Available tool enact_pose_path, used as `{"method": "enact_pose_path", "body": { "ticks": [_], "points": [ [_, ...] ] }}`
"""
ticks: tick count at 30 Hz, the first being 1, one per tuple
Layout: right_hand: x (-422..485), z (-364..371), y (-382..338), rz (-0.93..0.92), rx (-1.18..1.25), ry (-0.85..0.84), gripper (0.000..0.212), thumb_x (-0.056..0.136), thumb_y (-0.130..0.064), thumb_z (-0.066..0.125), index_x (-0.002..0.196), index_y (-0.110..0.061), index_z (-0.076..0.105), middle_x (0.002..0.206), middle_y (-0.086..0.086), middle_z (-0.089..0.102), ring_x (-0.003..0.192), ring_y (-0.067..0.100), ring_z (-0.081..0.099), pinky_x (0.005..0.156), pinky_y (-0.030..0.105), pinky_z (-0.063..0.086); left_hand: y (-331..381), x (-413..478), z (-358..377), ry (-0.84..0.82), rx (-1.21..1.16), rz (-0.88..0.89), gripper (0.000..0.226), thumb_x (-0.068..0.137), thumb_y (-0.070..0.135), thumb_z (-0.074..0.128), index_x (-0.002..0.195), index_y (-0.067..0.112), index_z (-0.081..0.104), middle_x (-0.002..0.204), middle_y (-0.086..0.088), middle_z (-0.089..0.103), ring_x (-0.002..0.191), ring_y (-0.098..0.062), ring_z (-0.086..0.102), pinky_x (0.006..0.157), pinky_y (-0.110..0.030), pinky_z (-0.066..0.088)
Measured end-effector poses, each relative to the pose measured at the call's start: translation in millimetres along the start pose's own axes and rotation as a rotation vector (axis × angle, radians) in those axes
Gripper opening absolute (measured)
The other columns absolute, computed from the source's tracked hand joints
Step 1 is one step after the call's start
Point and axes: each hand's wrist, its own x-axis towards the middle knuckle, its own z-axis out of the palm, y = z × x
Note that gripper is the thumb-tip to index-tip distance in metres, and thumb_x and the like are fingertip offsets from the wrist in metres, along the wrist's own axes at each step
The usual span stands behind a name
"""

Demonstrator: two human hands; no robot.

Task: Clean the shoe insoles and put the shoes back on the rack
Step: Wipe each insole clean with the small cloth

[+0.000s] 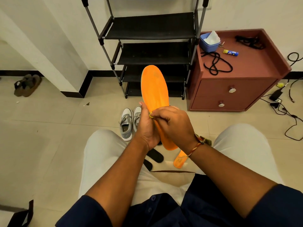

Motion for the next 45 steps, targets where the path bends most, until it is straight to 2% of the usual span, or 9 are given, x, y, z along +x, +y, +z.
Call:
{"method": "enact_pose_path", "body": {
  "ticks": [6, 10, 14, 20, 24, 29, 33, 38, 45],
  "points": [
    [23.1, -27.0, 30.3, 0.135, -0.173, 0.157, 0.024, 0.093, -0.023, 0.056, 0.099, -0.011, 0.076, 0.099, 0.006, 0.074, 0.092, 0.028, 0.067, 0.082, 0.041, 0.055, -3.6, -2.9, 3.4, -0.083, 0.061, -0.045, 0.093, 0.092, 0.080, 0.011, 0.106, 0.017, 0.077, 0.097, -0.022, 0.069, 0.084, -0.031, 0.066, 0.081, -0.045, 0.054],
    [0.2, -10.5, 4.9, 0.012, -0.069, 0.005, 0.021, 0.094, -0.025, 0.058, 0.098, -0.016, 0.077, 0.101, 0.002, 0.075, 0.095, 0.021, 0.069, 0.086, 0.036, 0.055, -0.7, -1.9, 2.1, -0.016, 0.072, 0.000, 0.080, 0.095, 0.077, 0.013, 0.118, 0.020, 0.064, 0.112, -0.017, 0.074, 0.107, -0.033, 0.070, 0.093, -0.049, 0.055],
    [7.7, -14.3, 9.6, -0.011, -0.105, -0.025, 0.033, 0.095, -0.032, 0.048, 0.101, -0.015, 0.076, 0.103, 0.003, 0.074, 0.097, 0.024, 0.066, 0.085, 0.038, 0.054, -0.4, -4.4, 3.9, -0.018, 0.091, 0.024, 0.076, 0.097, 0.074, 0.014, 0.118, 0.021, 0.064, 0.113, -0.017, 0.074, 0.106, -0.032, 0.071, 0.094, -0.050, 0.054],
    [19.2, -27.5, 22.9, 0.089, -0.195, 0.091, 0.032, 0.093, -0.028, 0.052, 0.097, -0.009, 0.077, 0.097, 0.008, 0.073, 0.089, 0.031, 0.066, 0.078, 0.040, 0.056, -2.2, -5.0, 3.3, -0.044, 0.152, 0.021, 0.089, 0.096, 0.075, 0.008, 0.090, 0.026, 0.083, 0.092, -0.020, 0.070, 0.078, -0.028, 0.068, 0.074, -0.042, 0.054],
    [3.8, -17.9, 12.4, -0.013, -0.149, -0.084, 0.037, 0.091, -0.030, 0.045, 0.093, -0.011, 0.077, 0.094, 0.007, 0.074, 0.089, 0.029, 0.068, 0.080, 0.039, 0.057, 4.0, -1.4, -0.2, 0.005, 0.098, 0.051, 0.079, 0.095, 0.076, 0.012, 0.116, 0.022, 0.066, 0.119, -0.018, 0.072, 0.113, -0.036, 0.067, 0.100, -0.053, 0.051],
    [-3.6, -8.3, 15.5, -0.087, -0.125, -0.269, 0.022, 0.086, -0.021, 0.056, 0.092, -0.015, 0.077, 0.095, 0.006, 0.073, 0.092, 0.030, 0.067, 0.080, 0.045, 0.058, 11.5, -2.8, -1.8, 0.010, 0.105, 0.063, 0.089, 0.094, 0.077, 0.008, 0.103, 0.024, 0.079, 0.123, -0.012, 0.072, 0.120, -0.033, 0.065, 0.109, -0.053, 0.045],
    [9.7, -19.4, 17.6, -0.104, -0.170, -0.097, 0.032, 0.092, -0.030, 0.050, 0.094, -0.012, 0.076, 0.095, 0.005, 0.073, 0.090, 0.029, 0.065, 0.079, 0.040, 0.056, 3.2, -3.8, 0.1, -0.018, 0.124, 0.014, 0.083, 0.094, 0.077, 0.014, 0.116, 0.020, 0.069, 0.118, -0.022, 0.071, 0.109, -0.037, 0.068, 0.099, -0.053, 0.050],
    [33.6, -39.9, 39.7, 0.118, -0.174, 0.198, 0.013, 0.089, -0.015, 0.067, 0.096, -0.014, 0.077, 0.098, 0.002, 0.075, 0.095, 0.023, 0.067, 0.083, 0.041, 0.055, -6.4, -4.7, 3.0, -0.111, 0.255, -0.078, 0.089, 0.094, 0.077, 0.010, 0.119, 0.014, 0.067, 0.099, -0.019, 0.072, 0.077, -0.027, 0.068, 0.071, -0.041, 0.056],
    [-1.3, -14.7, -0.3, -0.005, -0.001, -0.115, 0.020, 0.092, -0.022, 0.057, 0.097, -0.021, 0.076, 0.099, -0.005, 0.074, 0.097, 0.015, 0.067, 0.087, 0.037, 0.055, 3.5, 2.1, -1.2, -0.018, 0.123, -0.007, 0.092, 0.093, 0.080, 0.013, 0.130, 0.011, 0.061, 0.128, -0.023, 0.067, 0.118, -0.036, 0.065, 0.102, -0.052, 0.051]
  ]
}}
